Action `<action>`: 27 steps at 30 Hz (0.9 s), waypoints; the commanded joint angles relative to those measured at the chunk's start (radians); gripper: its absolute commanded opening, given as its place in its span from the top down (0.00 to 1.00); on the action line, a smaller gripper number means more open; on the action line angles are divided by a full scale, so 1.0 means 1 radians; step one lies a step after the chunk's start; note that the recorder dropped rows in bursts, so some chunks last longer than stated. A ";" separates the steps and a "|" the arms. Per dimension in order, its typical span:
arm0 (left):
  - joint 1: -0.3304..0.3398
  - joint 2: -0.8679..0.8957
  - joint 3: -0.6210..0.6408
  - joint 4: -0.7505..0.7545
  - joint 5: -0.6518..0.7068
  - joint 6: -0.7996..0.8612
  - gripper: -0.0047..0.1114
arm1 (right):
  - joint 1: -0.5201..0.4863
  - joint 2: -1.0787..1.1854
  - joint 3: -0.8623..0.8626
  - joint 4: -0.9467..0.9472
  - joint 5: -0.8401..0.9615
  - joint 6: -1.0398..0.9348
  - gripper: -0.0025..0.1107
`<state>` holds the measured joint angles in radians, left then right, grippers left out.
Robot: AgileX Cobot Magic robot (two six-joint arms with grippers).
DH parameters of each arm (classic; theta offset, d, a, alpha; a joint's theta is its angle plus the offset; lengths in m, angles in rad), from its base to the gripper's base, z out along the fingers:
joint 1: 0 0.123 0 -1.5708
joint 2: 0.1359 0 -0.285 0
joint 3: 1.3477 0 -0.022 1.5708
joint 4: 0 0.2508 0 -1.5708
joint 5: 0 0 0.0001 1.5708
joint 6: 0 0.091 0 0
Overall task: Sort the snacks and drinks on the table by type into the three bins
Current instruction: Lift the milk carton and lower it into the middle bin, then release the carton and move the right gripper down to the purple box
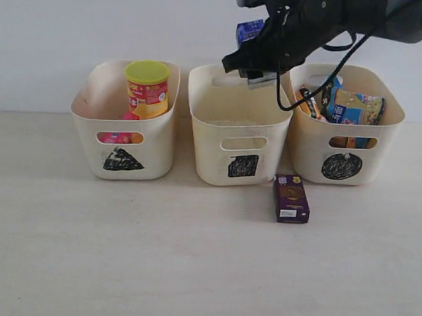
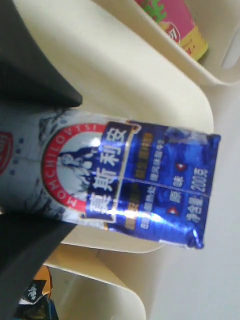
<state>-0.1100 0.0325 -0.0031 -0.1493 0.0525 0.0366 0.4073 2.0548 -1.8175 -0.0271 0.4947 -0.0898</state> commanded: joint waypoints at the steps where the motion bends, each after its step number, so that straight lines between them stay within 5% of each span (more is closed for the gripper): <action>1: 0.001 -0.006 0.003 0.000 0.001 0.000 0.92 | -0.017 0.069 -0.052 -0.003 -0.058 0.026 0.98; 5: 0.001 -0.006 0.003 0.000 0.001 0.000 0.92 | -0.017 0.120 -0.058 -0.003 -0.080 0.026 0.93; 14: 0.001 -0.006 0.003 0.000 0.001 0.000 0.92 | -0.017 0.155 -0.058 -0.001 -0.117 0.040 0.35; 22: 0.001 -0.006 0.003 0.000 0.001 0.000 0.92 | -0.017 0.097 -0.101 -0.005 -0.069 0.040 0.36; 27: 0.001 -0.006 0.003 0.000 0.001 0.000 0.92 | -0.019 0.032 -0.110 -0.011 0.043 0.035 0.62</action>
<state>-0.1100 0.0325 -0.0031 -0.1493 0.0525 0.0366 0.3959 2.1328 -1.9188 -0.0227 0.4725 -0.0493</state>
